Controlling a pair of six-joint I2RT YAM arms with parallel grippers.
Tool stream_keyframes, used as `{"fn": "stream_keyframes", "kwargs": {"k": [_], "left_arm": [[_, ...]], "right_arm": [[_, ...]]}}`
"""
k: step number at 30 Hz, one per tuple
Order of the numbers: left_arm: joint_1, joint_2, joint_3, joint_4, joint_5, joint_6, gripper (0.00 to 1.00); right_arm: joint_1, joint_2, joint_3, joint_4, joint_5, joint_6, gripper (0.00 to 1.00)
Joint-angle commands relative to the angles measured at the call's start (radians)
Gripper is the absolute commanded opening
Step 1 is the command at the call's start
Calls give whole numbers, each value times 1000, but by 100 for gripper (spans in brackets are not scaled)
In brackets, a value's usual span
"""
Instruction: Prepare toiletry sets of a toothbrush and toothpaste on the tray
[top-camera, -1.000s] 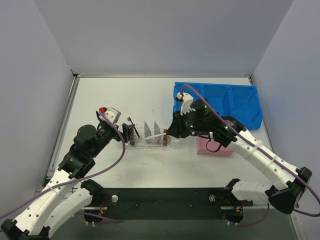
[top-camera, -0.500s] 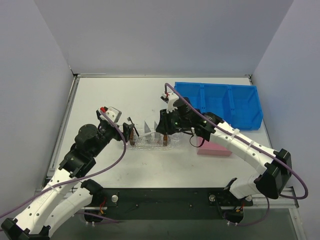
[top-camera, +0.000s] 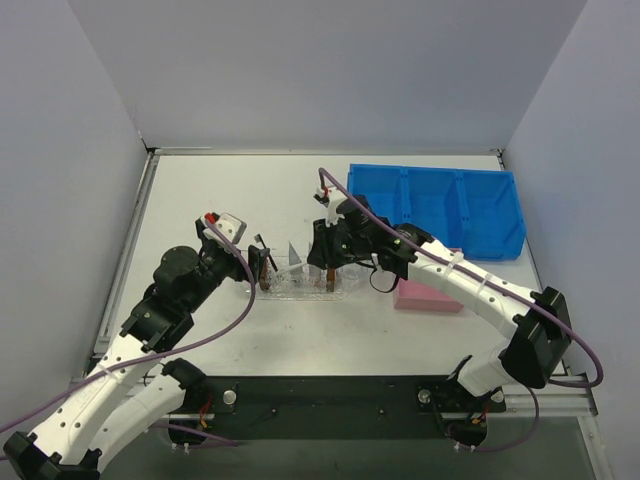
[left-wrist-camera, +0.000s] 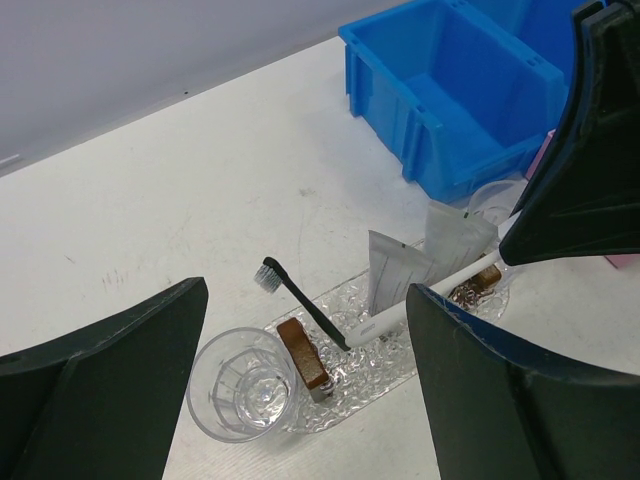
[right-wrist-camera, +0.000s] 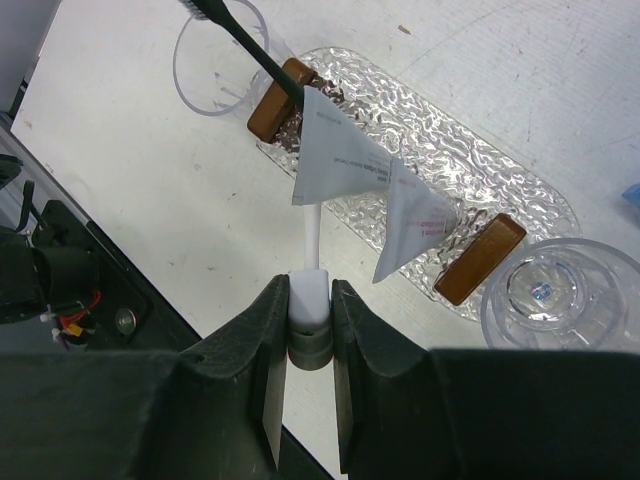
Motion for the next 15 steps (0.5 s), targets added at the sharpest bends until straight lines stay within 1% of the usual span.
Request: {"fn": "stream_keyframes", "kwargs": {"k": [1, 15], "left_arm": [[5, 1, 4, 22, -1, 5, 91], [5, 5, 1, 25, 7, 6, 91]], "right_arm": [[6, 11, 44, 40, 14, -8, 0], [10, 40, 41, 52, 11, 0, 0]]}}
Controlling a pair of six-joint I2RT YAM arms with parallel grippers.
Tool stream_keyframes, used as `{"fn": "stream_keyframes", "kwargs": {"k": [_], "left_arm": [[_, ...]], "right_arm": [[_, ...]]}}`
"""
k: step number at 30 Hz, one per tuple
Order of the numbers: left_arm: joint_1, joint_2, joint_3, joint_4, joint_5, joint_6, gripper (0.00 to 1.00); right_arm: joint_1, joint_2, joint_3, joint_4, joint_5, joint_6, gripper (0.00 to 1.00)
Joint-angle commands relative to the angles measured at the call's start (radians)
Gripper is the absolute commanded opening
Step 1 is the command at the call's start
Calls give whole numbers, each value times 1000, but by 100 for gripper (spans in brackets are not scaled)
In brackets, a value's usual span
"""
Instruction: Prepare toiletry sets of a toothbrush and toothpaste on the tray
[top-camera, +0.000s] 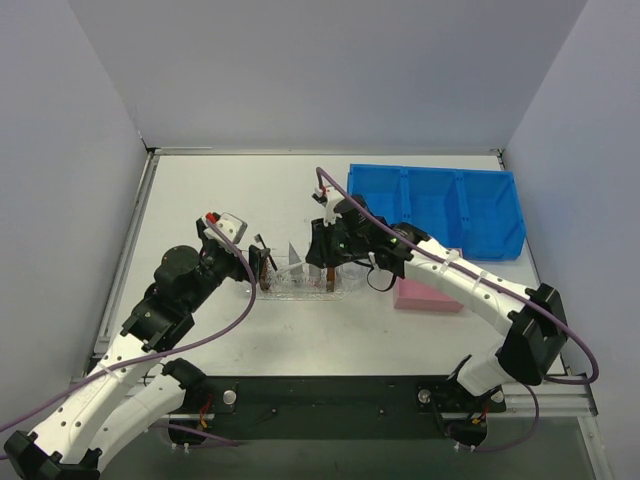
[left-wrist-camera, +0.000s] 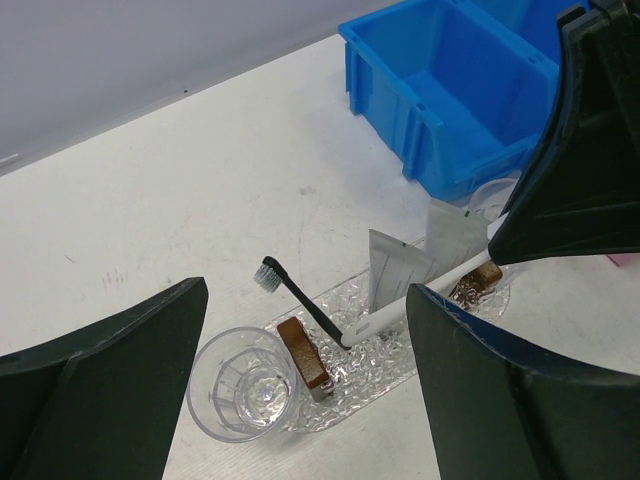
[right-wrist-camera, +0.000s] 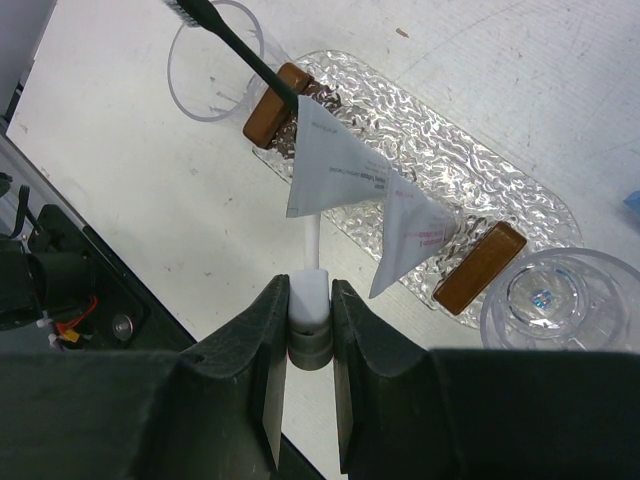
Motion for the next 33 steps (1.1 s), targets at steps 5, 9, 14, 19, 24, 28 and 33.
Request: {"fn": "stream_keyframes", "kwargs": {"k": [5, 9, 14, 19, 24, 28, 33], "left_arm": [[5, -3, 2, 25, 7, 5, 91], [5, -2, 2, 25, 9, 5, 91], [5, -3, 0, 27, 9, 6, 92], [5, -3, -1, 28, 10, 6, 91], [5, 2, 0, 28, 13, 8, 91], [5, 5, -1, 30, 13, 8, 91], [5, 5, 0, 30, 15, 8, 91]], "right_arm": [[10, 40, 40, 43, 10, 6, 0], [15, 54, 45, 44, 10, 6, 0], [15, 64, 50, 46, 15, 9, 0], [15, 77, 54, 48, 17, 11, 0], [16, 86, 63, 49, 17, 11, 0], [22, 94, 65, 48, 21, 6, 0], [25, 106, 68, 45, 26, 6, 0]]}}
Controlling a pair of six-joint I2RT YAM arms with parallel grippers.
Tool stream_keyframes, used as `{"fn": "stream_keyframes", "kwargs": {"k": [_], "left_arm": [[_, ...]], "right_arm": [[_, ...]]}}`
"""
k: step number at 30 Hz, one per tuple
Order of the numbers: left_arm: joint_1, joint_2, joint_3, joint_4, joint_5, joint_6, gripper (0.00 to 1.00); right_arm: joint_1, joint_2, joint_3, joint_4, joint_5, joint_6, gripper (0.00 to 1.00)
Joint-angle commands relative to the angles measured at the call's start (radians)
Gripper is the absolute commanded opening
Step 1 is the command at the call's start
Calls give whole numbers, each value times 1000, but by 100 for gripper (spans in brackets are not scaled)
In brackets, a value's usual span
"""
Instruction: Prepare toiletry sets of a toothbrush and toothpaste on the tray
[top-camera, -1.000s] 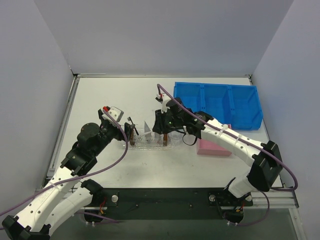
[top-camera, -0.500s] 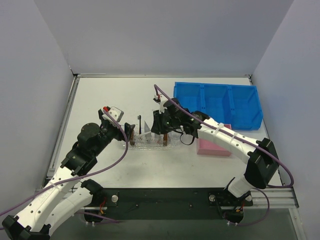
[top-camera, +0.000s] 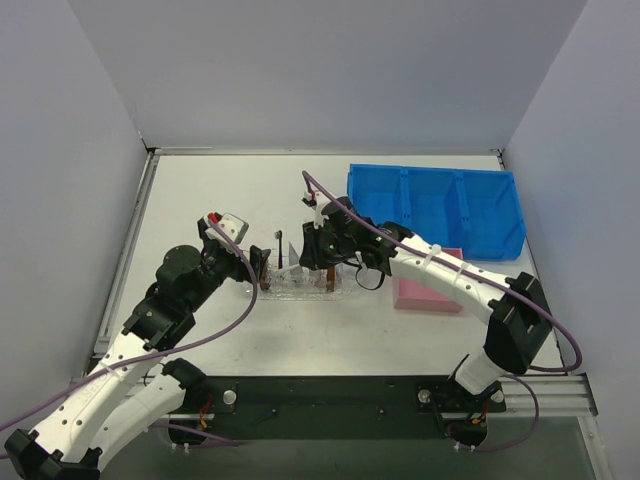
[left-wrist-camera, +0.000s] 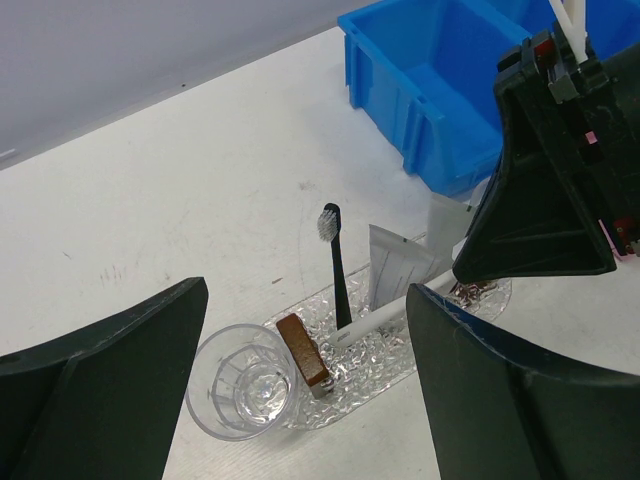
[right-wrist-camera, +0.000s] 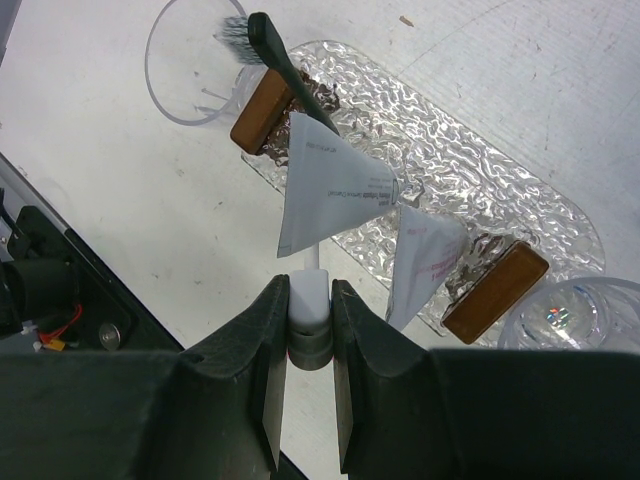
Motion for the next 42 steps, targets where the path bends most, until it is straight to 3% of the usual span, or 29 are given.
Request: {"fn": "stream_keyframes", "kwargs": {"k": [1, 21, 34, 42], "left_arm": [[5, -2, 5, 30, 15, 6, 91], [5, -5, 5, 30, 18, 7, 91], [5, -7, 2, 33, 21, 7, 91], [5, -10, 4, 34, 21, 9, 91]], "right_arm": [[11, 15, 47, 22, 22, 2, 0], [23, 69, 82, 9, 29, -2, 5], [32, 66, 87, -11, 65, -12, 27], [38, 63, 85, -11, 68, -16, 34]]}}
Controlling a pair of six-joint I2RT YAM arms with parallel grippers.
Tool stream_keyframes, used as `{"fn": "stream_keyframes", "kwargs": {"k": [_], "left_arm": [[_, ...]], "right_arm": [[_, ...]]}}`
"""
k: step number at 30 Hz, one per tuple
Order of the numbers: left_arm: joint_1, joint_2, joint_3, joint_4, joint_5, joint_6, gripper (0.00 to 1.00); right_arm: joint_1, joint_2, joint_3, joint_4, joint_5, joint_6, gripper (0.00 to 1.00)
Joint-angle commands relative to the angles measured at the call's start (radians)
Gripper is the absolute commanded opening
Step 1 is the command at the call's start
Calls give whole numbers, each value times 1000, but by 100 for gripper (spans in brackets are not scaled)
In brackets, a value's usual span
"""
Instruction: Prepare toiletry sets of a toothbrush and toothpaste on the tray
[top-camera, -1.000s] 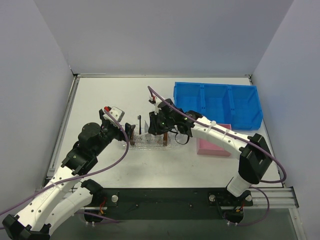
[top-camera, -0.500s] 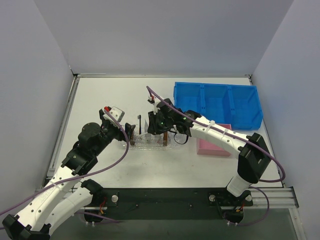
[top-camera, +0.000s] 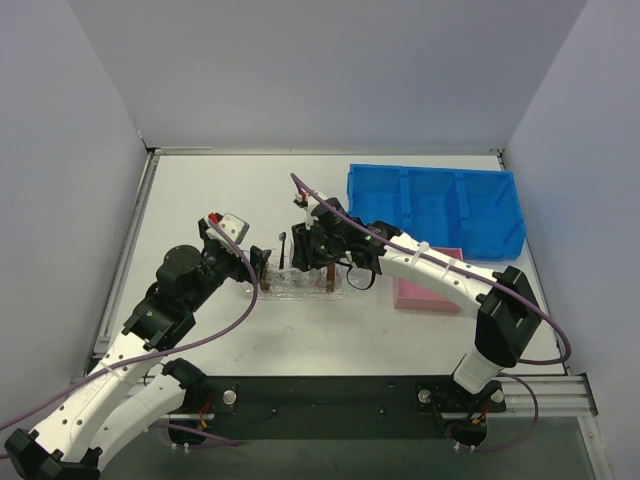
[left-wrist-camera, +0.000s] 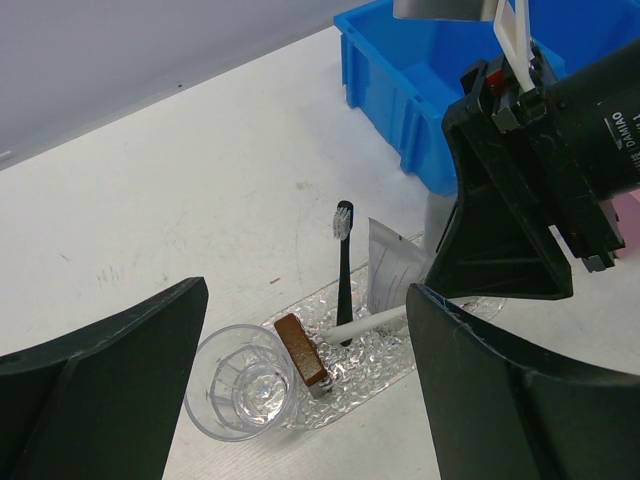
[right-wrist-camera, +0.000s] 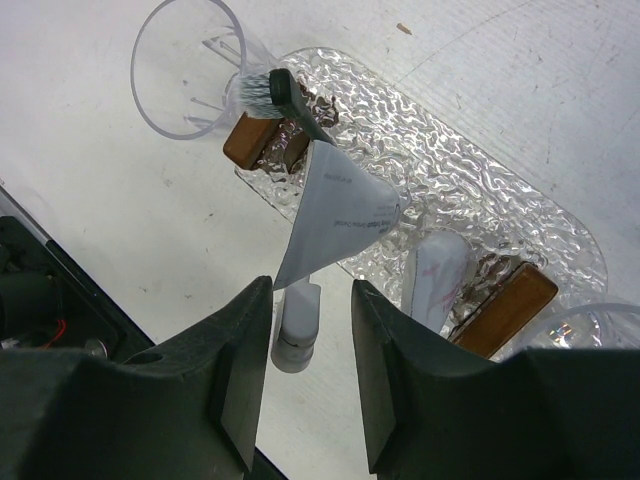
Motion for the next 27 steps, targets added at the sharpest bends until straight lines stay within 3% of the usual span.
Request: {"fn": "stream_keyframes", "kwargs": {"k": [1, 12, 27], "left_arm": [[5, -11, 4, 34, 15, 7, 91], [5, -11, 2, 34, 13, 8, 91], [5, -11, 2, 33, 10, 10, 91]], "right_arm": [[11, -2, 38, -6, 21, -12, 34], [20, -36, 38, -6, 24, -23, 48], [31, -71, 32, -8, 47, -35, 54]]}}
